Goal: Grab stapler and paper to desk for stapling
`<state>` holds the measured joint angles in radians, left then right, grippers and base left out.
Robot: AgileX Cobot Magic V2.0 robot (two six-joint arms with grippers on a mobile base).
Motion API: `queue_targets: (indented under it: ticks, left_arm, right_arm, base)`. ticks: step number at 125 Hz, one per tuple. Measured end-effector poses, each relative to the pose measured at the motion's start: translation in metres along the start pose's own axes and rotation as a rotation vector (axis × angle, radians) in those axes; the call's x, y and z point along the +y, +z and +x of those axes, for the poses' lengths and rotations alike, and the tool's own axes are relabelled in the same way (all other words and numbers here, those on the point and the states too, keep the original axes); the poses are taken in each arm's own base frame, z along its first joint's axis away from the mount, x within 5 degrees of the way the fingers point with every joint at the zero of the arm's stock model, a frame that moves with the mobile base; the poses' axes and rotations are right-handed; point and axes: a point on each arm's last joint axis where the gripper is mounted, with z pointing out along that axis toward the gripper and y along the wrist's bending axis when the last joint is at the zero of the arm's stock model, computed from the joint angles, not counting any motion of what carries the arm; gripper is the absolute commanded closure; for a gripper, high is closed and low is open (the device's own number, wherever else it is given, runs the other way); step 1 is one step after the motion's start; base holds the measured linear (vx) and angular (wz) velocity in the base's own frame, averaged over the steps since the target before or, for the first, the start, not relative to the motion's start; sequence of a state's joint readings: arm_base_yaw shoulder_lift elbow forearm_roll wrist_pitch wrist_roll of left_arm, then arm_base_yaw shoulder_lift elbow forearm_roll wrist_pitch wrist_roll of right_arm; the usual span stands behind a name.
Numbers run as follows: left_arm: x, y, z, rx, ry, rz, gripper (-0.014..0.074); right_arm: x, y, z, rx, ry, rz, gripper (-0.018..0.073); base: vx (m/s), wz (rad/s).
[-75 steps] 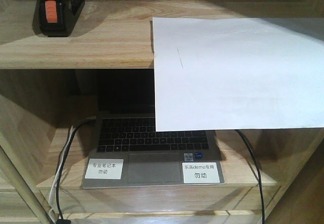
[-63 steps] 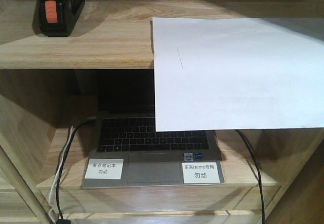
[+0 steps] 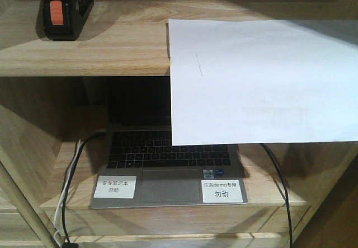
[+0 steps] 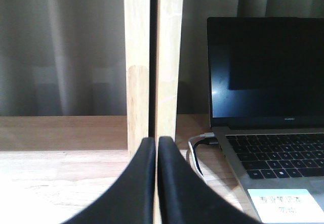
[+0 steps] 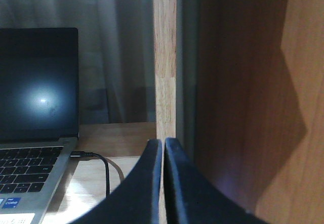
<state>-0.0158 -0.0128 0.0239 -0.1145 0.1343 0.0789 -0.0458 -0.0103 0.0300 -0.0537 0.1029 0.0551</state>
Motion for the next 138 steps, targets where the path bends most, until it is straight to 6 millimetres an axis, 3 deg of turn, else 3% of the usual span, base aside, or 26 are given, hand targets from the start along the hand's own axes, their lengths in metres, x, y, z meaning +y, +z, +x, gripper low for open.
queue_targets:
  ticks: [116,138]
  left_arm:
    - [0.0001,0.0000,-0.0010,-0.011,0.000,-0.001,0.0603]
    - [0.0006,-0.0003,-0.0080,-0.088,-0.019,-0.005,0.0603]
  right_arm:
    - [0.0000,0.0000,-0.0001,-0.001,0.000,0.000,0.0566]
    - [0.0004,-0.0003,-0.0078,-0.086,0.000,-0.005,0.0566]
  base:
    - [0.00,0.00]
    - [0.00,0.00]
